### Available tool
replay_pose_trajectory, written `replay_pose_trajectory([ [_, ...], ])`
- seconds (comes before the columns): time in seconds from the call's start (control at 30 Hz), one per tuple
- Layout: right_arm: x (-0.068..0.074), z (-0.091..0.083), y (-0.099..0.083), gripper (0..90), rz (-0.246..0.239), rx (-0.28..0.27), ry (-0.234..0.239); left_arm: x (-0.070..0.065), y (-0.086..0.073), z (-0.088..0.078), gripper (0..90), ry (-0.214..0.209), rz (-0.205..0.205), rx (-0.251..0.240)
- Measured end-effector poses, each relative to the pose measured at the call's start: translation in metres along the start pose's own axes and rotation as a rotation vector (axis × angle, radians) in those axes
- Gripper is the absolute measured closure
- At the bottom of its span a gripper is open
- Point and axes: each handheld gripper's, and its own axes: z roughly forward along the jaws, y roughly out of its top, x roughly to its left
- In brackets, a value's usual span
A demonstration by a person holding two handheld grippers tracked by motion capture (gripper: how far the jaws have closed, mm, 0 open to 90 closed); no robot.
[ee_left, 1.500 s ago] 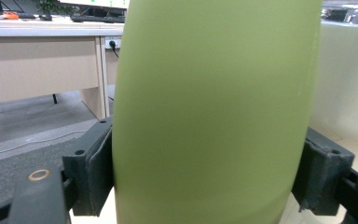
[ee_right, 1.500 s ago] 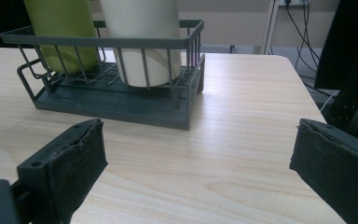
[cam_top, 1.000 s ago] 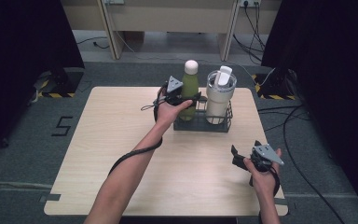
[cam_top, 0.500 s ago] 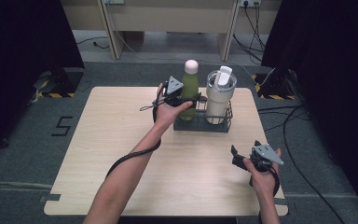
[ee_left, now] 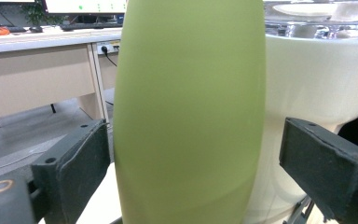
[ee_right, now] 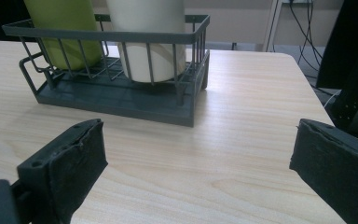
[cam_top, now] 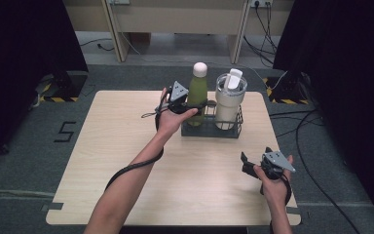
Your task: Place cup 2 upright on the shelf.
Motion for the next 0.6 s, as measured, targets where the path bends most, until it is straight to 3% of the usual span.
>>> replay_pose_trajectory([
  [0.47, -0.001, -0.001, 0.0, 3.0, -0.002, -0.002, -0.004, 0.002, 0.0, -0.019, 8.0, 0.006, 0.023, -0.002],
  [0.6, -0.001, -0.002, 0.001, 3.1, -0.003, -0.007, -0.007, 0.004, -0.001, -0.024, 8.0, 0.013, 0.011, -0.006],
])
